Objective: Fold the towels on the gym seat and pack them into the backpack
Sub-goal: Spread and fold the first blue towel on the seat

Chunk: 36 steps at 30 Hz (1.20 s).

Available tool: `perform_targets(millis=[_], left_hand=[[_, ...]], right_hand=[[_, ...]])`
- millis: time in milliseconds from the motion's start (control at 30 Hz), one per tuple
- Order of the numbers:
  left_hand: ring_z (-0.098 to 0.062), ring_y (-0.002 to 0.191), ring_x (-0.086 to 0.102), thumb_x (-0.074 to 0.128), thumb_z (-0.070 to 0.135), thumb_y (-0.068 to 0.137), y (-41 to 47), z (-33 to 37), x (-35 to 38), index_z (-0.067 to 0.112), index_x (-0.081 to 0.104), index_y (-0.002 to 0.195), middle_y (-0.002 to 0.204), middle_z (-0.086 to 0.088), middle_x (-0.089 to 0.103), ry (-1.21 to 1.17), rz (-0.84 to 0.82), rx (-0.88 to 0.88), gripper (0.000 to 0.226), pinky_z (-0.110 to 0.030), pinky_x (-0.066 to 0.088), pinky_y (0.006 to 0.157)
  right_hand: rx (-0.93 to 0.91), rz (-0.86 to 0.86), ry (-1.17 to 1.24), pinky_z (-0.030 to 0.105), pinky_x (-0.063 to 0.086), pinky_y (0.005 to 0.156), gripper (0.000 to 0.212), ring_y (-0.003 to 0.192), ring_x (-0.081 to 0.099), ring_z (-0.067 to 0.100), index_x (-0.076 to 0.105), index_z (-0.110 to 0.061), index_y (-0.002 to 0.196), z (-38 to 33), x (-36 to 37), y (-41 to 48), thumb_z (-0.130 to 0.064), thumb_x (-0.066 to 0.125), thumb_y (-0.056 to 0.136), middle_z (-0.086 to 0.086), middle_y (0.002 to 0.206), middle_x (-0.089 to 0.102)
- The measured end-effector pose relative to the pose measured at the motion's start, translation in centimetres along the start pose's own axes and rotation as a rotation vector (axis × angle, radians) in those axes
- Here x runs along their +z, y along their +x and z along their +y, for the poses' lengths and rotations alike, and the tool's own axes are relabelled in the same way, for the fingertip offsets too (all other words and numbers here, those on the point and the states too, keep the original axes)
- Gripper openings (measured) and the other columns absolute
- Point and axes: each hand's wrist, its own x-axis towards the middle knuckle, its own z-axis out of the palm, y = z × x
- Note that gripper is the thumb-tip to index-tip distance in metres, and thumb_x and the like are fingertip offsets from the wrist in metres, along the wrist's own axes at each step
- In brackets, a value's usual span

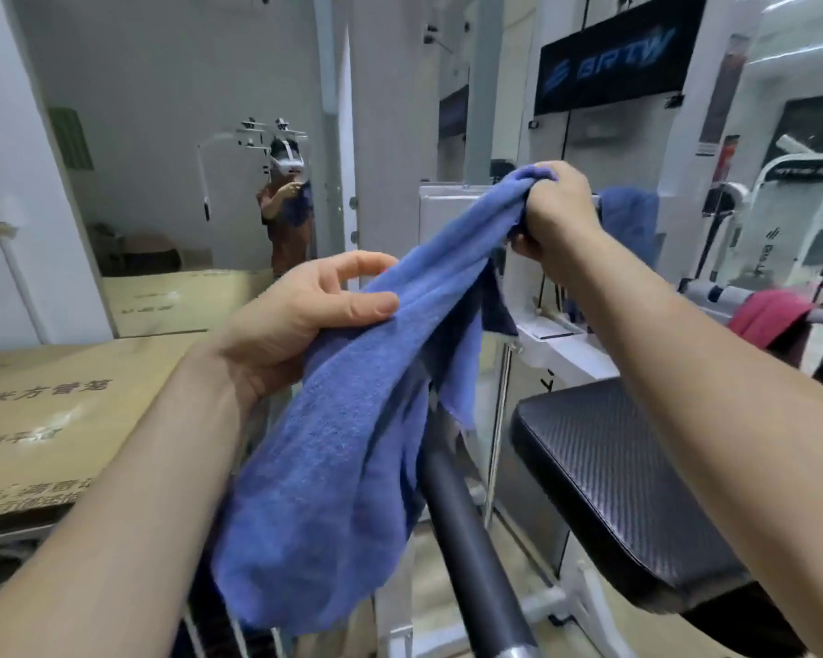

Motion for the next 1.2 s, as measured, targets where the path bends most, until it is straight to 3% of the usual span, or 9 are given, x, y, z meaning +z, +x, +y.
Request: perform_targets(millis=[233, 367, 467, 533, 667, 767, 867, 1033, 1200], left_hand=[[-0.012, 0.066, 0.06, 0.062, 0.024, 0.09, 4.5, 1.8, 9.3, 0.004, 0.06, 0.108, 0.086, -0.007, 0.063, 0.159, 0.169, 0.036, 0.027, -0.021, 0.051, 0.059], [-0.003, 0.055, 0.049, 0.049, 0.02, 0.099, 7.3, 1.3, 16.4, 0.015, 0.058, 0.086, 0.065, 0.008, 0.056, 0.446, 0.389, 0.006, 0.017, -0.013, 0.041, 0.05], [-0.005, 0.058, 0.057, 0.053, 0.023, 0.096, 7.5, 0.6, 20.6, 0.012, 0.065, 0.086, 0.069, 0.006, 0.065, 0.489, 0.29, -0.199, 0.019, -0.016, 0.045, 0.054], [-0.01, 0.066, 0.064, 0.059, 0.025, 0.09, 6.7, 0.0, 22.9, 0.01, 0.072, 0.09, 0.079, -0.002, 0.071, 0.452, 0.204, -0.327, 0.019, -0.02, 0.051, 0.06], [-0.017, 0.07, 0.066, 0.061, 0.018, 0.086, 3.9, -3.2, 27.4, 0.004, 0.073, 0.093, 0.081, -0.01, 0.069, 0.153, 0.329, -0.167, 0.019, -0.02, 0.054, 0.062], [-0.014, 0.064, 0.066, 0.069, 0.027, 0.075, 0.6, -7.0, 30.5, 0.008, 0.074, 0.085, 0.073, -0.007, 0.069, 0.004, 0.283, -0.136, 0.022, -0.02, 0.053, 0.058], [-0.014, 0.07, 0.067, 0.079, 0.038, 0.071, -1.7, -9.7, 32.2, 0.004, 0.073, 0.093, 0.079, -0.008, 0.071, -0.035, 0.151, -0.267, 0.041, -0.022, 0.054, 0.062], [-0.014, 0.076, 0.067, 0.065, 0.024, 0.088, -2.8, -11.9, 35.2, 0.008, 0.075, 0.094, 0.088, -0.01, 0.074, 0.152, 0.379, -0.375, 0.019, -0.022, 0.053, 0.066], [-0.013, 0.077, 0.062, 0.06, 0.017, 0.091, -2.1, -14.5, 34.2, 0.03, 0.069, 0.08, 0.079, 0.005, 0.071, 1.024, 0.656, -0.399, 0.019, -0.031, 0.043, 0.066]], right_hand=[[0.107, -0.071, 0.265, 0.027, 0.056, 0.056, 0.021, 0.063, 0.056, 0.019, 0.057, -0.016, 0.079, 2.4, -11.4, 5.0, -0.001, 0.048, 0.09, 0.003, 0.073, 0.057], [0.064, -0.027, 0.296, 0.021, 0.045, 0.049, 0.011, 0.057, 0.049, 0.019, 0.048, -0.017, 0.065, 5.8, -16.6, 7.2, -0.01, 0.046, 0.072, 0.008, 0.065, 0.048], [0.077, -0.093, 0.129, 0.026, 0.031, 0.052, 0.012, 0.051, 0.041, 0.019, 0.051, -0.018, 0.06, 8.6, -20.6, 7.4, -0.011, 0.047, 0.07, 0.007, 0.059, 0.043], [0.044, -0.303, -0.052, 0.03, 0.023, 0.054, 0.011, 0.059, 0.035, 0.02, 0.052, -0.008, 0.059, 9.3, -23.0, 6.5, -0.017, 0.046, 0.061, 0.013, 0.061, 0.039], [-0.085, -0.885, -0.479, 0.032, 0.031, 0.06, 0.03, 0.068, 0.038, 0.022, 0.06, 0.009, 0.074, 8.5, -28.3, 1.3, -0.016, 0.045, 0.066, 0.015, 0.072, 0.048], [0.046, -1.255, -0.318, 0.025, 0.028, 0.047, 0.021, 0.054, 0.038, 0.018, 0.06, 0.005, 0.07, 7.7, -32.6, -3.3, -0.007, 0.042, 0.067, 0.01, 0.061, 0.047], [0.198, -1.419, -0.168, 0.015, 0.033, 0.044, 0.018, 0.045, 0.039, 0.006, 0.059, 0.003, 0.068, 9.1, -35.7, -7.0, 0.002, 0.041, 0.069, 0.0, 0.052, 0.049], [0.303, -1.119, -0.318, 0.023, 0.029, 0.048, 0.013, 0.047, 0.037, 0.009, 0.053, 0.003, 0.066, 13.0, -39.9, -8.9, -0.006, 0.047, 0.073, -0.003, 0.051, 0.046], [0.025, -0.416, -0.832, 0.029, 0.039, 0.054, 0.025, 0.062, 0.049, 0.021, 0.059, -0.003, 0.064, 17.2, -44.0, -4.6, -0.015, 0.05, 0.083, 0.006, 0.061, 0.054]])
